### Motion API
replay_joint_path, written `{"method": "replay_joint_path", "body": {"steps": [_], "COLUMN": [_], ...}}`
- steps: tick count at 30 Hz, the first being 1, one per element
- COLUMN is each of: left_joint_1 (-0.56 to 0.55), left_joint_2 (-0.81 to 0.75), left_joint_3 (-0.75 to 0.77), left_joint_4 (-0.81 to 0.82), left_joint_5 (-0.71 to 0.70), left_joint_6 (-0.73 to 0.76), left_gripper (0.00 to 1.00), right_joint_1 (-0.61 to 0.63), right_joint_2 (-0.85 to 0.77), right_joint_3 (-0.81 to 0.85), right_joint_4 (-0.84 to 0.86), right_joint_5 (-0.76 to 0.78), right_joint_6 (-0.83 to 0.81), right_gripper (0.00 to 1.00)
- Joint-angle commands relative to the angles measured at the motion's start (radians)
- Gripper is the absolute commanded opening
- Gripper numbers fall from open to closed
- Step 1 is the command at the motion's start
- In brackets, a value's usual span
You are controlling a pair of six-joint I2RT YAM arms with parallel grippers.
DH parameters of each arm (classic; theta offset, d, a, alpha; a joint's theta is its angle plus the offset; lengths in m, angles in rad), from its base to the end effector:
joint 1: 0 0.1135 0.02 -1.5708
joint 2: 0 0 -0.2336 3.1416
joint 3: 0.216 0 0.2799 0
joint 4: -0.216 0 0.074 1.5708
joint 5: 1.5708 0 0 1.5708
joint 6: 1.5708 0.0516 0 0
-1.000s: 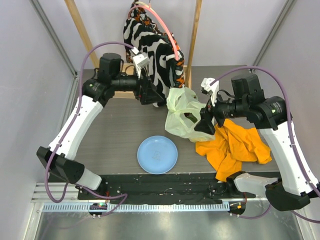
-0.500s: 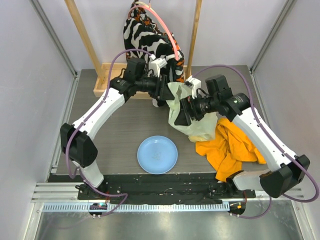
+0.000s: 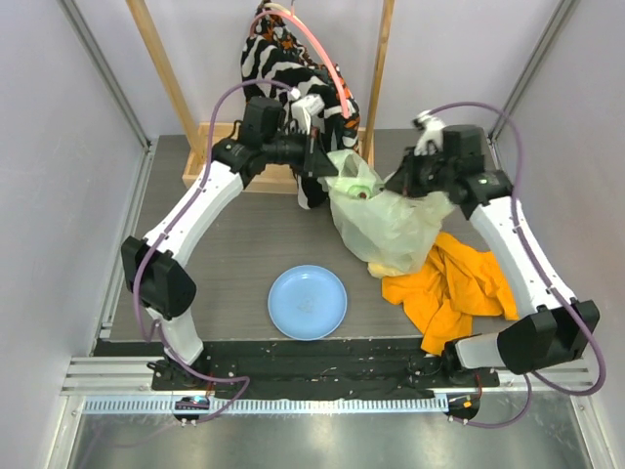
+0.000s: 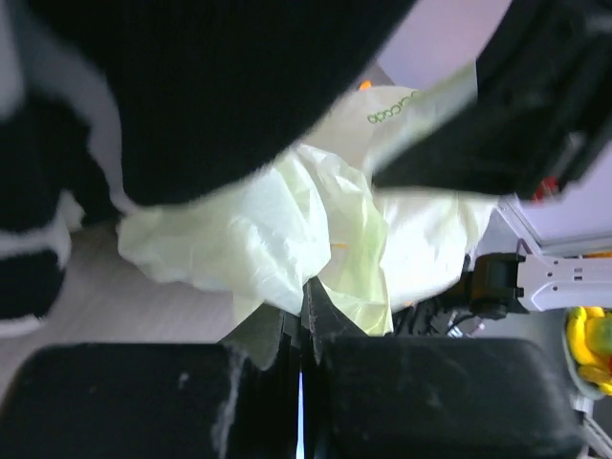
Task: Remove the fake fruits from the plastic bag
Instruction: Adjust the plastic bag at the center of the board.
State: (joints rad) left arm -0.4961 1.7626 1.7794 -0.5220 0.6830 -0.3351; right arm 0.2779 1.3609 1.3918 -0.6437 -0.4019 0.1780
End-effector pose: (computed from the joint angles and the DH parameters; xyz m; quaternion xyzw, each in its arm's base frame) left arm 0.3685 -0.2365 0.3522 0.2348 0.7953 -0.4572 0.3214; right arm 0.3235 0.1133 0.3405 -0.1353 0.8639 0.2746 0.3999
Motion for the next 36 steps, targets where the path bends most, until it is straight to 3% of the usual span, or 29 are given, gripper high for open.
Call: {"method": "replay_joint_path", "body": {"steps": [1, 5, 10, 14, 16, 19, 22, 25, 26, 27, 31, 33, 34, 35, 36], "left_joint_1": [-0.024, -0.051, -0.064, -0.065, -0.064, -0.061, -0.062, -0.064, -0.065, -0.067, -0.067, -0.071, -0.076, -0.085, -0.090], "left_joint_2": [0.069, 0.201, 0.385, 0.432, 0.426, 0.382, 0.327, 0.185, 0.093, 0.037, -0.159, -0.230, -0.245, -0.256, -0.265], "left_joint_3": [0.210, 0.440, 0.734, 0.827, 0.842, 0.838, 0.812, 0.570, 0.364, 0.262, -0.130, -0.236, -0.256, -0.271, -0.291], "left_joint_4": [0.013, -0.035, 0.034, 0.105, 0.100, 0.080, -0.011, -0.131, -0.168, -0.173, -0.164, -0.161, -0.159, -0.148, -0.139], "left_joint_5": [0.030, 0.021, -0.108, -0.212, -0.221, -0.217, -0.127, -0.047, -0.021, -0.019, -0.019, 0.003, 0.013, 0.019, 0.023], "left_joint_6": [0.100, 0.197, 0.294, 0.332, 0.384, 0.396, 0.462, 0.501, 0.543, 0.553, 0.539, 0.481, 0.461, 0.443, 0.406], "left_gripper": [0.00, 0.00, 0.00, 0.00, 0.00, 0.00, 0.00, 0.00, 0.00, 0.00, 0.00, 0.00, 0.00, 0.00, 0.00], "right_joint_1": [-0.182, -0.354, -0.413, -0.445, -0.469, -0.488, -0.491, -0.491, -0.491, -0.491, -0.490, -0.490, -0.490, -0.490, -0.490], "right_joint_2": [-0.072, 0.013, 0.215, 0.360, 0.377, 0.299, 0.108, -0.113, -0.173, -0.260, -0.411, -0.456, -0.465, -0.470, -0.470], "right_joint_3": [0.111, 0.246, 0.418, 0.690, 0.745, 0.689, 0.375, 0.140, 0.007, -0.052, -0.223, -0.232, -0.223, -0.205, -0.177], "right_joint_4": [0.029, 0.061, 0.163, 0.181, 0.179, 0.179, 0.199, 0.147, 0.115, 0.083, -0.237, -0.331, -0.377, -0.395, -0.411], "right_joint_5": [0.058, 0.051, 0.097, 0.114, 0.101, 0.077, 0.029, -0.014, -0.027, -0.031, -0.098, -0.068, -0.036, -0.009, 0.017], "right_joint_6": [-0.087, -0.135, -0.138, -0.095, -0.080, -0.092, -0.172, -0.326, -0.374, -0.429, -0.615, -0.682, -0.699, -0.709, -0.722], "right_gripper": [0.01, 0.01, 0.01, 0.01, 0.01, 0.01, 0.01, 0.01, 0.01, 0.01, 0.01, 0.20, 0.33, 0.54, 0.61]}}
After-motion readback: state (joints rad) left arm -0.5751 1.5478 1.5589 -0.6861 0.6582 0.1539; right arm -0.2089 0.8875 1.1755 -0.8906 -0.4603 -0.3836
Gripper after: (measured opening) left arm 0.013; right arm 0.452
